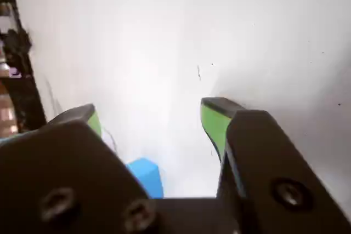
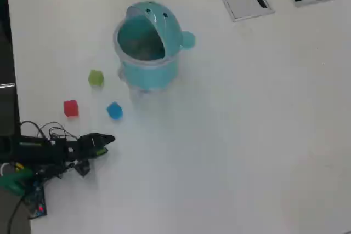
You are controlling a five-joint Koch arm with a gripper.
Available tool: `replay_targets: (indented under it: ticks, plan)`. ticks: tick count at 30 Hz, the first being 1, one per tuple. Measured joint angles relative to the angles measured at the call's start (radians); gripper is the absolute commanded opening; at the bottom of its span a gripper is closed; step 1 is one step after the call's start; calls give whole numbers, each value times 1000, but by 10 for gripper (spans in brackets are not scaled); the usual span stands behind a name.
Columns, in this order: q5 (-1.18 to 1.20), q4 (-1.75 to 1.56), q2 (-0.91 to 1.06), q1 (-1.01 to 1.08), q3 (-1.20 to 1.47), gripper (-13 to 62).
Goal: Grasp RGB lego blocks and put them in the bin one by one.
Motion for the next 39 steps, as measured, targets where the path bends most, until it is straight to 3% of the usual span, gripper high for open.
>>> replay_targets:
  ticks: [39]
  plan:
    - [-80, -8, 0, -55, 0, 339]
